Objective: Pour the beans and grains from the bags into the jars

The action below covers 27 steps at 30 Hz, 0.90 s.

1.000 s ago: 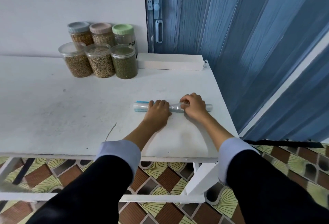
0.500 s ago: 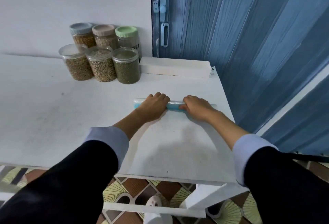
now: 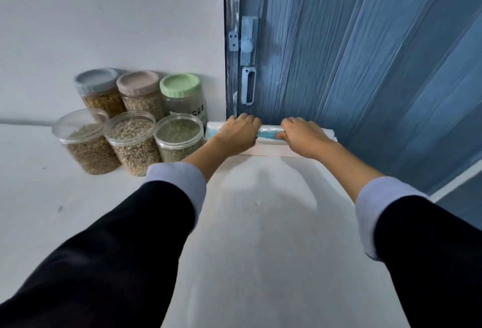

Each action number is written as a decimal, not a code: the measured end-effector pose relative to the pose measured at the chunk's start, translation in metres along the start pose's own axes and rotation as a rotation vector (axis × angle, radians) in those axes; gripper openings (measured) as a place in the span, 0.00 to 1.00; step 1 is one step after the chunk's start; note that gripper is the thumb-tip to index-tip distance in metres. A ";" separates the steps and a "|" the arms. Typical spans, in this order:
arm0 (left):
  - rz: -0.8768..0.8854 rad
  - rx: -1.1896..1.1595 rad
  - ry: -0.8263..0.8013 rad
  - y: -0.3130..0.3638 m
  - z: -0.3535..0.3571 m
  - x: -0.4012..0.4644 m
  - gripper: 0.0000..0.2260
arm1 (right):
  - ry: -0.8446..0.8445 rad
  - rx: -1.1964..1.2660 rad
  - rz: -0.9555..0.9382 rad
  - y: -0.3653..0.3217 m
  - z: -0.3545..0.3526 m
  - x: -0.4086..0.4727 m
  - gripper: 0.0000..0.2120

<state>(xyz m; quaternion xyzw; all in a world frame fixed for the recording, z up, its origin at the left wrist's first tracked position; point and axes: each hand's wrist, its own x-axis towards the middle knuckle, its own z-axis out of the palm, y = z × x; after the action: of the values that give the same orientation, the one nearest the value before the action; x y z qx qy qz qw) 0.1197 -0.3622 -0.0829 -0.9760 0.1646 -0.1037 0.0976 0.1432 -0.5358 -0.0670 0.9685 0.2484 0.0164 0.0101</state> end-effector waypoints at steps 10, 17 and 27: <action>0.009 -0.336 -0.082 -0.020 0.044 0.037 0.14 | -0.110 0.331 0.136 0.019 0.033 0.043 0.12; 0.021 -0.379 -0.222 -0.026 0.052 0.052 0.13 | -0.213 0.342 0.170 0.021 0.045 0.056 0.16; 0.003 -0.406 -0.256 -0.025 0.042 0.051 0.18 | -0.131 0.288 0.185 0.022 0.032 0.053 0.18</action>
<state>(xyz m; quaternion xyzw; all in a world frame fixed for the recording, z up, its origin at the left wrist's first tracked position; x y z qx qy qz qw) 0.1841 -0.3499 -0.1087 -0.9806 0.1697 0.0560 -0.0803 0.2017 -0.5298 -0.0967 0.9776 0.1570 -0.0816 -0.1142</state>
